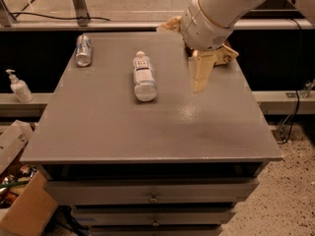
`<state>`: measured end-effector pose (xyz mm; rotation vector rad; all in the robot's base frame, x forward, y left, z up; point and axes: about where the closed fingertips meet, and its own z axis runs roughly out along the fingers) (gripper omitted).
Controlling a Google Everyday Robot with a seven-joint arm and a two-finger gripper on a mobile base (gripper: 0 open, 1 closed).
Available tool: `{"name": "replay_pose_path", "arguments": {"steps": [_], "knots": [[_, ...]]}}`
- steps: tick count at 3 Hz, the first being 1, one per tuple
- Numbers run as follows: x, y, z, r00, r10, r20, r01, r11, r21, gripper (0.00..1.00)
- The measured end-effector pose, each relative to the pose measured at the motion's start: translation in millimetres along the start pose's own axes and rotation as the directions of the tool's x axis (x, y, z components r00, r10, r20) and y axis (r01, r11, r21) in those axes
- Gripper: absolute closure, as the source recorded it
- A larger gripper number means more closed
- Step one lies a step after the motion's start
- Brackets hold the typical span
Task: Place blue plastic bottle upright
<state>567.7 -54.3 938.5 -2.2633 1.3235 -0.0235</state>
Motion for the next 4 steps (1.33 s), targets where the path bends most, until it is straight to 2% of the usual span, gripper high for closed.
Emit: {"name": "replay_pose_path", "arguments": {"steps": [1,2,3,4], "knots": [[-3,-5,5,0.995,-0.092,-0.023,0.093,0.9957,0.01,0.0],[-6,-26,17,0.967,-0.237,-0.088,0.239,0.971,0.009,0.0],[-6,-54,32,0.919,-0.37,-0.136,0.371,0.9285,-0.016,0.0],[-5,-84,50,0.861,-0.493,-0.125,0.489,0.8702,-0.059,0.0]]}}
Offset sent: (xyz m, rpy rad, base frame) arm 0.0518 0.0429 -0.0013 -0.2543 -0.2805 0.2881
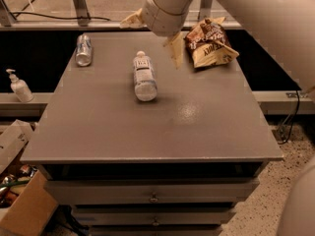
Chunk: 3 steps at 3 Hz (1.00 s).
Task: Place blue plastic bottle upright
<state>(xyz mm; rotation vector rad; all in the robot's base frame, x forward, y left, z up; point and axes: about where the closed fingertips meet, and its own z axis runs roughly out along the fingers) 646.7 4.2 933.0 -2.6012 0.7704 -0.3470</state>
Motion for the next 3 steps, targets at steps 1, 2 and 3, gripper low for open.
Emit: {"name": "replay_pose_path", "arguments": {"steps": [1,2,3], "knots": [[17,-22,20,0.994,-0.111,0.017,0.112,0.993,-0.039,0.0],[33,-32,39,0.984,-0.173,0.032,0.176,0.9808,-0.085,0.0],[39,-31,54,0.976,-0.215,0.039,0.218,0.9689,-0.117,0.0]]}}
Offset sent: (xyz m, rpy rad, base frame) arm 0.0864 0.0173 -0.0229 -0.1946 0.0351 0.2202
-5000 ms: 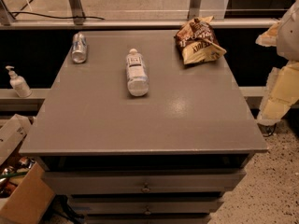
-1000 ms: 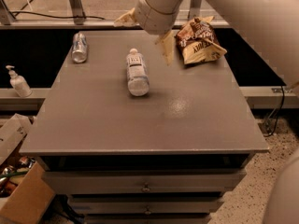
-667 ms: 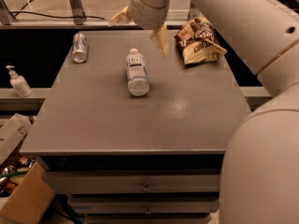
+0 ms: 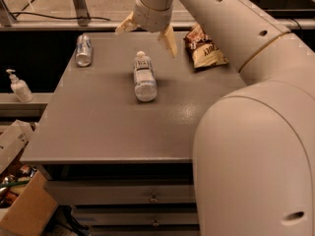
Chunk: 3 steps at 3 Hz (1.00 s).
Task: Place blue plastic bottle upright
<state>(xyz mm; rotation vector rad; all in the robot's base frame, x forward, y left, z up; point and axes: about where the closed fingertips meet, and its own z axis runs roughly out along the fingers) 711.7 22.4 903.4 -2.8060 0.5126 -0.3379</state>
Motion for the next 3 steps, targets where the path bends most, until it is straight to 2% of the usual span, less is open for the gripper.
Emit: {"name": "replay_pose_path", "arguments": {"steps": [1,2,3], "knots": [[1,8,13,0.999,-0.038,-0.014,0.037,0.9984,-0.041,0.0],[-6,15,30,0.995,-0.096,-0.028,0.092,0.991,-0.096,0.0],[-14,15,47,0.986,-0.159,-0.041,0.151,0.9761,-0.156,0.0]]}}
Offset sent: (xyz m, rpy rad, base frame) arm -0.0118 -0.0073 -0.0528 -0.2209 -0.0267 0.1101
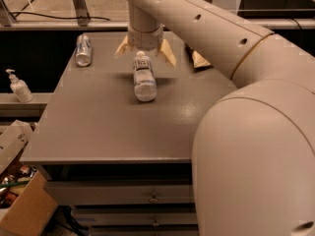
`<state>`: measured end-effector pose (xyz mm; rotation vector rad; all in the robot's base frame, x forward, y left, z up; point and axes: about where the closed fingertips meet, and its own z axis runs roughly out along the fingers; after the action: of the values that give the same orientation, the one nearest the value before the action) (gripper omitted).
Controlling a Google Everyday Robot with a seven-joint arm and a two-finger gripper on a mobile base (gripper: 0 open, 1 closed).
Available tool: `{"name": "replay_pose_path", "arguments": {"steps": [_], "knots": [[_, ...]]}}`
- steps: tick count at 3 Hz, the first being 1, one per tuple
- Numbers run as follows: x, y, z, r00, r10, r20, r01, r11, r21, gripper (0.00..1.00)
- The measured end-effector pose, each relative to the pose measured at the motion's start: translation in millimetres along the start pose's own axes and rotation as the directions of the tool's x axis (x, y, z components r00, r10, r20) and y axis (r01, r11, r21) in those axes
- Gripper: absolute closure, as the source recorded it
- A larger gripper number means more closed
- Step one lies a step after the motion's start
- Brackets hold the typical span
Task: Place blue plastic bottle upright
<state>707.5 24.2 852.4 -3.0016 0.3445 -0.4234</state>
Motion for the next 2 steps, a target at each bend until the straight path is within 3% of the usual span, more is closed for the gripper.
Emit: {"name": "replay_pose_path", "arguments": {"steps": [1,2], "knots": [[-4.6,-6.2,11.7,0.999,-0.045,-0.011,0.044,0.9977,-0.052,0.0],[-8.1,-10.9,17.5,0.997,-0.075,-0.005,0.074,0.9936,-0.086,0.18]]}}
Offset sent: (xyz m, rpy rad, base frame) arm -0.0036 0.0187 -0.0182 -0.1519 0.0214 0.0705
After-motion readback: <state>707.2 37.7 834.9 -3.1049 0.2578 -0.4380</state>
